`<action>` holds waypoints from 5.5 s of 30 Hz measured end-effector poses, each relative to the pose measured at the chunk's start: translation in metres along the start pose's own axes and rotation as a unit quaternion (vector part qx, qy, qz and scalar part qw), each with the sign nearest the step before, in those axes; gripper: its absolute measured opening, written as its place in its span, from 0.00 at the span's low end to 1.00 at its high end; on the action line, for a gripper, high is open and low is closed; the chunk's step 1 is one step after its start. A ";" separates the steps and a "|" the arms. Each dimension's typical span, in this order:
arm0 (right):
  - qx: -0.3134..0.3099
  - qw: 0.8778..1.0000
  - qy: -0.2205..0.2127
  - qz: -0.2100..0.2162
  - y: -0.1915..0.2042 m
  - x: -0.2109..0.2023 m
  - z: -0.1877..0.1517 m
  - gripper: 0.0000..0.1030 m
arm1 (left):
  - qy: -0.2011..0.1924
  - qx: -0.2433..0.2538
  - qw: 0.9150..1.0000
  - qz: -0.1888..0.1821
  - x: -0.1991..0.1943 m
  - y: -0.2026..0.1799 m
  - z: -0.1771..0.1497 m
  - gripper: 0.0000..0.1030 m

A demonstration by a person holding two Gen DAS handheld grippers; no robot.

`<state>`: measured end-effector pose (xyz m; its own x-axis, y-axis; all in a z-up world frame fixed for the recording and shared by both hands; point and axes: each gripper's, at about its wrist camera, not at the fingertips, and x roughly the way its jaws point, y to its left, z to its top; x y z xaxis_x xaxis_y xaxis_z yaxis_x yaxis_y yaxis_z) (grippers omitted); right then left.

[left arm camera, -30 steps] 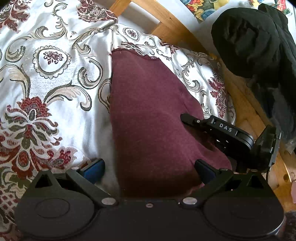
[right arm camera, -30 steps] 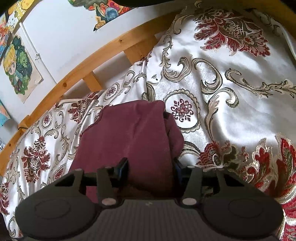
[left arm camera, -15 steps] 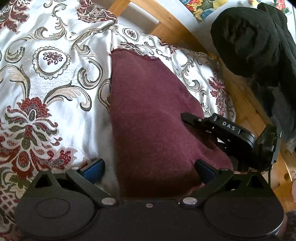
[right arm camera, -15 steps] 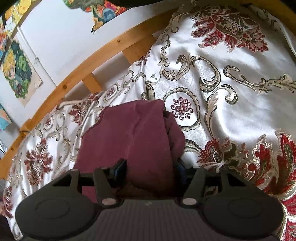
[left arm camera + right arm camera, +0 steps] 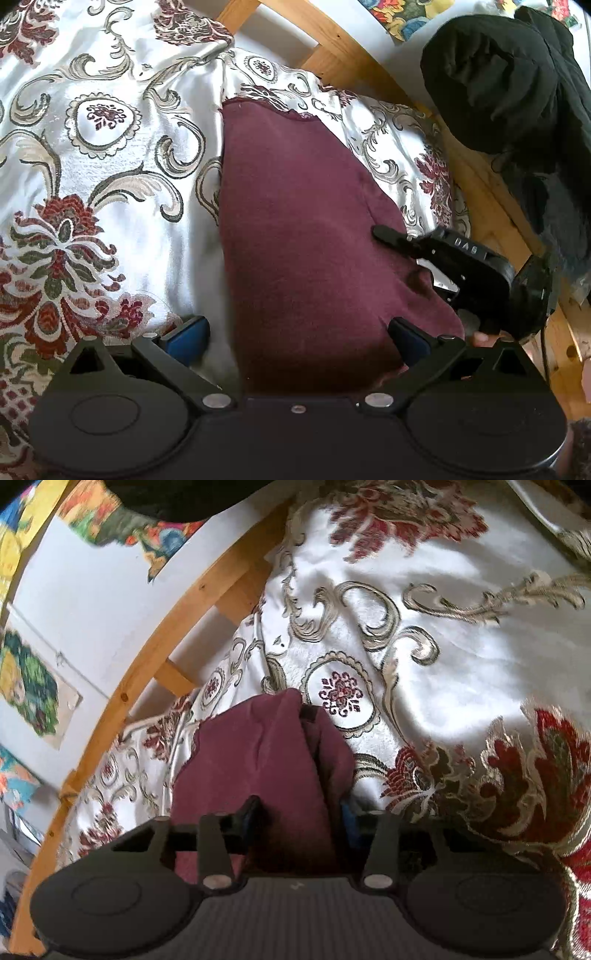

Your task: Fold small clothes

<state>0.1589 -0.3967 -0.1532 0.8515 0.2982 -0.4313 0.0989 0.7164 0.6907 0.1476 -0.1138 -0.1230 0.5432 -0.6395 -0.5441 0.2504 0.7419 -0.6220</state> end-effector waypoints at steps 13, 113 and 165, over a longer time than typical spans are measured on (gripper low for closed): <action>-0.078 0.997 -0.001 -0.029 0.023 -0.002 -0.004 0.41 | -0.030 -0.020 0.998 -0.051 -0.012 0.002 0.006 0.96; -0.248 0.943 -0.221 -0.023 0.175 -0.149 -0.110 1.00 | -0.204 0.135 0.961 0.127 -0.213 -0.040 0.007 0.99; -0.251 0.955 -0.135 -0.080 0.176 -0.203 -0.197 1.00 | -0.175 0.211 0.929 0.248 -0.236 -0.048 -0.087 0.99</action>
<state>-0.0973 -0.2069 -0.0581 0.9543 0.0344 -0.2968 0.0375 0.9717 0.2332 -0.0619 -0.0158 -0.0139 0.8849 -0.1481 -0.4416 0.1520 0.9880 -0.0268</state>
